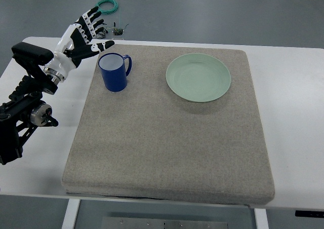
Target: Place cup left of plate with left hand
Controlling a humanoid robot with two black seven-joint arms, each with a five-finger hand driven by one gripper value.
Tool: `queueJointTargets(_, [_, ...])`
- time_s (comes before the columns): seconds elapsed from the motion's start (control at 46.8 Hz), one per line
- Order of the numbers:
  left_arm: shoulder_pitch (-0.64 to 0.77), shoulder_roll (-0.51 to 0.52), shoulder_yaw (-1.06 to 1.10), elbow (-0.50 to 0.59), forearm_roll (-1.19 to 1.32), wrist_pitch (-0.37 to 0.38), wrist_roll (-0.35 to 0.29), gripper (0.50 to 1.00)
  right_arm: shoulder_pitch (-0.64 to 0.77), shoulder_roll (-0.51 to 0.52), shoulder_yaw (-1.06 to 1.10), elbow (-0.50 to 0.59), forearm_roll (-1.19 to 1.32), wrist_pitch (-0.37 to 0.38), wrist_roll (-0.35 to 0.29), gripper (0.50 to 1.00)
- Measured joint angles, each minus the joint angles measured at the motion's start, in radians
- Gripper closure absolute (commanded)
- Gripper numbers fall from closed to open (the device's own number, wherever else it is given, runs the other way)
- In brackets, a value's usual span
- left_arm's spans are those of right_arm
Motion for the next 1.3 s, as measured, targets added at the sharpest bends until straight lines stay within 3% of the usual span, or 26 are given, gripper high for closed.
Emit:
queueJointTargets(0.428, [-0.233,0.025,0.003,0.06,-0.368,0.002,0.039,0.508,0.0,0.0,0.0,0.0,0.0,0.0,0.0,0.566])
queueJointTargets(0.663, [-0.319,-0.008,0.008,0.149,-0.535,0.002,0.17,0.508,0.0,0.0,0.0,0.0,0.0,0.0,0.0,0.566])
queueJointTargets(0.963, [-0.334,-0.09,0.003,0.243,-0.746,-0.002,0.275,0.506,0.0,0.0,0.0,0.0,0.0,0.0,0.0,0.566])
queueJointTargets(1.305, [-0.311,-0.121,0.0,0.268,-0.828,-0.102,0.287,0.506,0.0,0.0,0.0,0.0,0.0,0.0,0.0,0.566])
